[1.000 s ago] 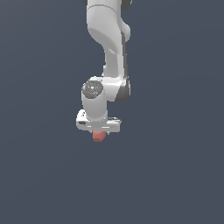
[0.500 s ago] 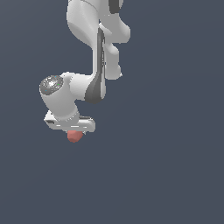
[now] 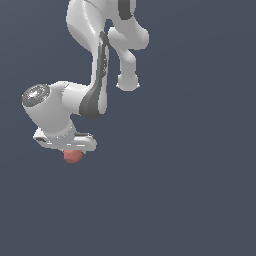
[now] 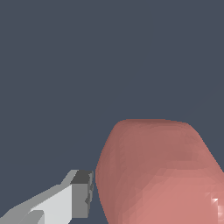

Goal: Pick up the object and move it to a goal position.

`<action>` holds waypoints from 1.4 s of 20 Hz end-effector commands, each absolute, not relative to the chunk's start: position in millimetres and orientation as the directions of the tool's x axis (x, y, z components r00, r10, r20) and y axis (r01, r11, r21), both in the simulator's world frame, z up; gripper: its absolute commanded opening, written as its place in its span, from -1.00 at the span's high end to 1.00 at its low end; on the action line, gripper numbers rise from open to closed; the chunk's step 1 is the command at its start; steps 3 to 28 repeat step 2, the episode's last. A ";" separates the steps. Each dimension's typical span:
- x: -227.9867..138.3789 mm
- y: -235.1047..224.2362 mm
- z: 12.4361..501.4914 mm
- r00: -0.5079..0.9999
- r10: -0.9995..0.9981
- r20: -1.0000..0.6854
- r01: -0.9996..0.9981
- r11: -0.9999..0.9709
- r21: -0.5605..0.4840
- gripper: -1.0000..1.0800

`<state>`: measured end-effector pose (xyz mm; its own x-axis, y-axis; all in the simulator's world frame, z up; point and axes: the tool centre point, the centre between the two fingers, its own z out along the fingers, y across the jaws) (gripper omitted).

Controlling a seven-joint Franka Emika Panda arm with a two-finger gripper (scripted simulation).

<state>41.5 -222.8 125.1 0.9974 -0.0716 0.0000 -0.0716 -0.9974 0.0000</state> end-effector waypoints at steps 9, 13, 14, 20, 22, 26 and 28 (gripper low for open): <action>42.9 -224.9 126.0 0.998 -0.070 0.000 -0.070 -0.998 0.000 1.00; 42.9 -224.9 126.0 0.998 -0.070 0.000 -0.070 -0.998 0.000 1.00; 42.9 -224.9 126.0 0.998 -0.070 0.000 -0.070 -0.998 0.000 1.00; 42.9 -224.9 126.0 0.998 -0.070 0.000 -0.070 -0.998 0.000 1.00; 42.9 -224.9 126.0 0.998 -0.070 0.000 -0.070 -0.998 0.000 1.00; 42.9 -224.9 126.0 0.998 -0.070 0.000 -0.070 -0.998 0.000 1.00; 42.9 -224.9 126.0 0.998 -0.070 0.000 -0.070 -0.998 0.000 1.00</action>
